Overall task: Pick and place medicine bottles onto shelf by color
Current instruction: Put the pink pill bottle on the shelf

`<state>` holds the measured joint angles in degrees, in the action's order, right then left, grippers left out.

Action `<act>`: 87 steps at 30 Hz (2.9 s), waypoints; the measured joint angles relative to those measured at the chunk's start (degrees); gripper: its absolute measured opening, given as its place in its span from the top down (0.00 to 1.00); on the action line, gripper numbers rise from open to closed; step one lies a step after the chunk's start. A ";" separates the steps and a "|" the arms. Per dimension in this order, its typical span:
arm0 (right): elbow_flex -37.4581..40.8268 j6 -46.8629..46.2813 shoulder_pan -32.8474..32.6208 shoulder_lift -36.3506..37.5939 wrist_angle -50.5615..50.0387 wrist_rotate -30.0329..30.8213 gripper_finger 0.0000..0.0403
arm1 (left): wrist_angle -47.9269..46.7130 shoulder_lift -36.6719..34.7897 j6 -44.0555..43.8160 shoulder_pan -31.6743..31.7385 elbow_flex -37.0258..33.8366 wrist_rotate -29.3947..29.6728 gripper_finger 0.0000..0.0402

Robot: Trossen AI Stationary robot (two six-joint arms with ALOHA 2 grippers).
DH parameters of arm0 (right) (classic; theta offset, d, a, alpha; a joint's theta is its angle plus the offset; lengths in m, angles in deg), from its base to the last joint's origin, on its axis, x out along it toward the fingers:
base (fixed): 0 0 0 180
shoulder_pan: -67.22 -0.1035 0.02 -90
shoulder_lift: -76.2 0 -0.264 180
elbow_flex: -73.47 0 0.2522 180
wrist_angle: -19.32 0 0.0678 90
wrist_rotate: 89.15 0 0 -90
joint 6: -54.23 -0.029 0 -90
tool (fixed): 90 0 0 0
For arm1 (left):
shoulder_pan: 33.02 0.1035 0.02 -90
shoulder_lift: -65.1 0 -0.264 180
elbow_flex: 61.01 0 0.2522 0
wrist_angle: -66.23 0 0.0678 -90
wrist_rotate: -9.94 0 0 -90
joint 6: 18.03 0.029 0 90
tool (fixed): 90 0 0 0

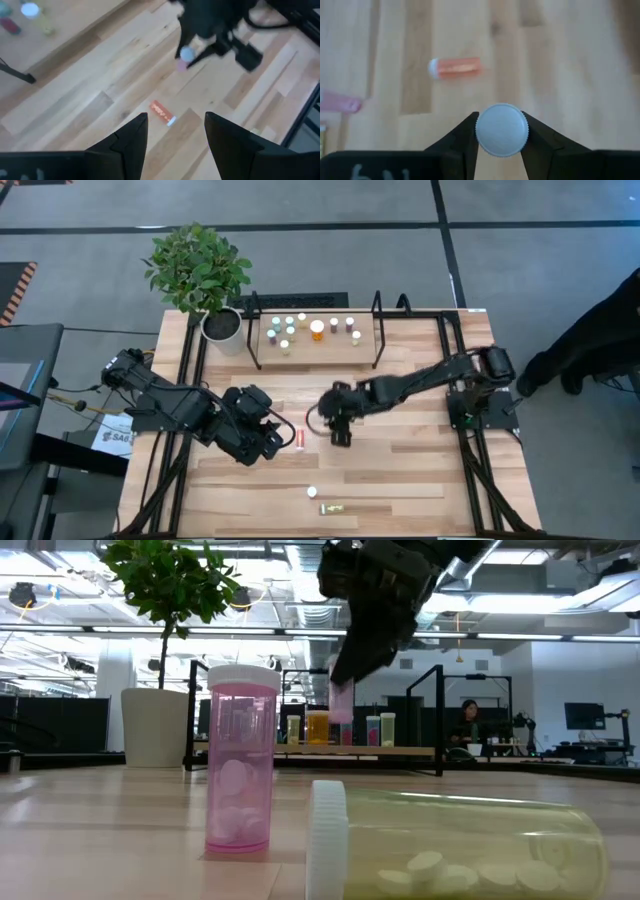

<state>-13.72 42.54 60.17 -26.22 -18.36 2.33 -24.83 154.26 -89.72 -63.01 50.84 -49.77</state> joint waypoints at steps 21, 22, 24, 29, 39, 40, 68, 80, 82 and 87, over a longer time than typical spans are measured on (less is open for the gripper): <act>0.00 -13.27 27.38 5.70 -2.00 3.47 0.67 | -7.52 -6.37 23.35 14.88 0.00 2.52 0.55; 0.02 -13.71 27.62 5.63 -2.17 4.33 0.67 | -7.41 -6.78 24.60 15.71 0.00 2.82 0.55; -0.03 -13.80 28.01 5.27 -0.43 4.75 0.66 | -7.30 -7.41 26.90 17.21 0.00 3.22 0.55; -0.05 -13.47 27.42 3.00 1.36 5.81 0.66 | -6.03 -7.63 31.19 21.02 0.00 3.00 0.55; -0.11 -12.31 27.04 1.17 3.41 9.73 0.66 | -1.96 -7.56 33.07 26.57 -0.02 1.85 0.55; -0.09 -12.31 27.00 0.92 3.51 10.43 0.66 | -1.90 -7.56 33.08 27.06 -0.02 1.90 0.55; -0.11 -5.91 26.69 -3.58 6.38 13.53 0.66 | 1.26 -7.54 33.56 28.91 -0.02 1.65 0.55; -0.05 -5.97 27.91 -4.93 6.60 13.47 0.66 | 1.31 -7.52 33.56 28.91 -0.02 1.55 0.55; 0.02 -5.81 28.27 -4.97 6.06 13.42 0.66 | 1.31 -7.52 33.56 28.91 -0.02 1.57 0.55; 0.00 -5.66 28.53 -4.97 6.90 13.44 0.66 | 1.34 -7.52 33.56 28.91 -0.02 1.57 0.55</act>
<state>-13.72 36.88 88.70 -31.19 -11.45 15.77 -23.50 146.74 -56.16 -34.10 50.81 -48.20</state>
